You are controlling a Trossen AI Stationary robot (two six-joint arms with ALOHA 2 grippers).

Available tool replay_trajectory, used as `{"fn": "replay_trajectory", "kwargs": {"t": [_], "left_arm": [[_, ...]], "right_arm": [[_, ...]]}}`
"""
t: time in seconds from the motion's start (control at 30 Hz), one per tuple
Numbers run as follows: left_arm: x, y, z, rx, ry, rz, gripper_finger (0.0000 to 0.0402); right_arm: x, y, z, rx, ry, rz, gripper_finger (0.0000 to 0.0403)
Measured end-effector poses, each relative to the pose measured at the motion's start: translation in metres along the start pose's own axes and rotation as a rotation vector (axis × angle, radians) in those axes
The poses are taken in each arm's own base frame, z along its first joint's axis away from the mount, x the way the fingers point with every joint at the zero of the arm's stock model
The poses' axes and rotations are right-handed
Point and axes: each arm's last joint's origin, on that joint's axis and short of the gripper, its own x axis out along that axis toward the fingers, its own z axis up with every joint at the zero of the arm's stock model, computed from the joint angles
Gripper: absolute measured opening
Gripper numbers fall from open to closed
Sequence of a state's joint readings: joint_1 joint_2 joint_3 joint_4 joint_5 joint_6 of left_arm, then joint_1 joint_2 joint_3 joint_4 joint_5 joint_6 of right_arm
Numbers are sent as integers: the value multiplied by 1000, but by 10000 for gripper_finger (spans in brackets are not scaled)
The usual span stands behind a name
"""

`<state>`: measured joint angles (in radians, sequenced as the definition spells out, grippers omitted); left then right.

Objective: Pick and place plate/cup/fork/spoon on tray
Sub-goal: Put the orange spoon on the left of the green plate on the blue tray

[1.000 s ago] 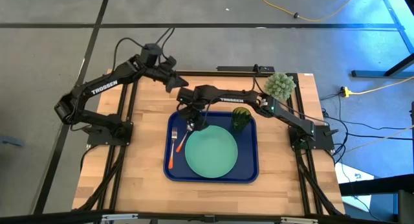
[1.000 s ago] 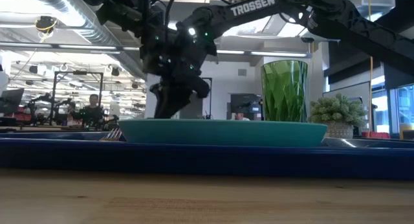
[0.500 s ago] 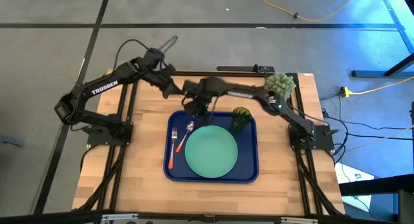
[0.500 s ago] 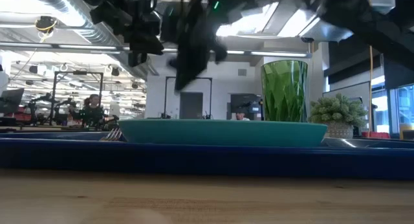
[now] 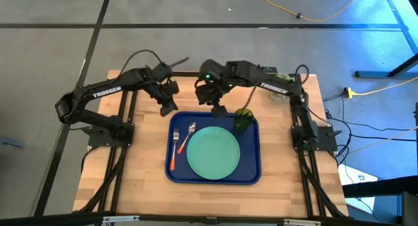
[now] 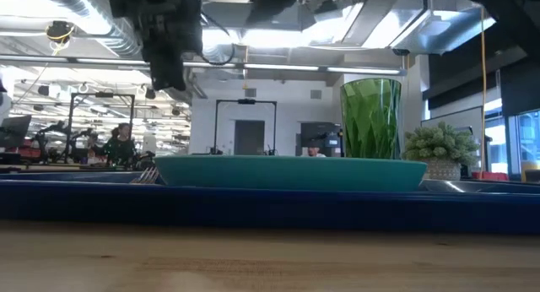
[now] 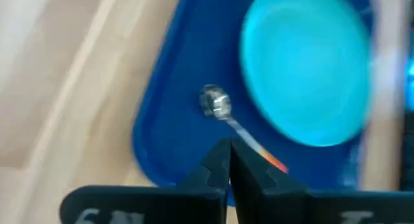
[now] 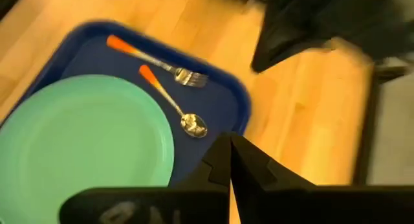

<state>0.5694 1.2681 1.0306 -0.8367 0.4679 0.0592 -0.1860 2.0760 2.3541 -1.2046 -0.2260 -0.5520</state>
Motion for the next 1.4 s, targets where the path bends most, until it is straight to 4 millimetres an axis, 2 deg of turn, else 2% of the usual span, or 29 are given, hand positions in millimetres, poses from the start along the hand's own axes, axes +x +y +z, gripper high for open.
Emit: {"fn": "replay_trajectory", "kwargs": {"t": [0.1, 0.17, 0.27, 0.4, 0.57, 0.67, 0.83, 1.0, 1.2, 1.4], "left_arm": [[16, -12, -1, 72, 24, 54, 1], [30, -17, -4, 110, 22, 40, 1], [53, -17, -9, 128, 5, 30, 1], [83, -12, -26, 128, 75, 16, 0], [115, -13, -44, 104, 135, 1, 0], [127, -16, -49, 65, 176, -8, 2], [136, -23, -52, 42, 197, -17, 13], [134, -27, -39, 74, 138, -9, 34], [125, -20, -16, 182, 28, 254, 48], [129, -5, -11, 237, 27, 126, 42]], "right_arm": [[-38, 5, 5, 16, -55, -87, 5], [-56, 8, 6, 30, -64, -146, 5], [-66, 9, 4, 37, -41, -208, 5], [-86, 13, 4, 38, -50, -281, 5], [-84, 12, 3, 45, -31, -287, 5], [-85, 11, 2, 57, -33, -290, 5], [-85, 8, 0, 69, -28, -297, 5], [-86, 4, -2, 79, -25, -305, 5], [-86, 4, -2, 79, -24, -305, 5], [-86, 4, -3, 79, -24, -305, 5]]}}
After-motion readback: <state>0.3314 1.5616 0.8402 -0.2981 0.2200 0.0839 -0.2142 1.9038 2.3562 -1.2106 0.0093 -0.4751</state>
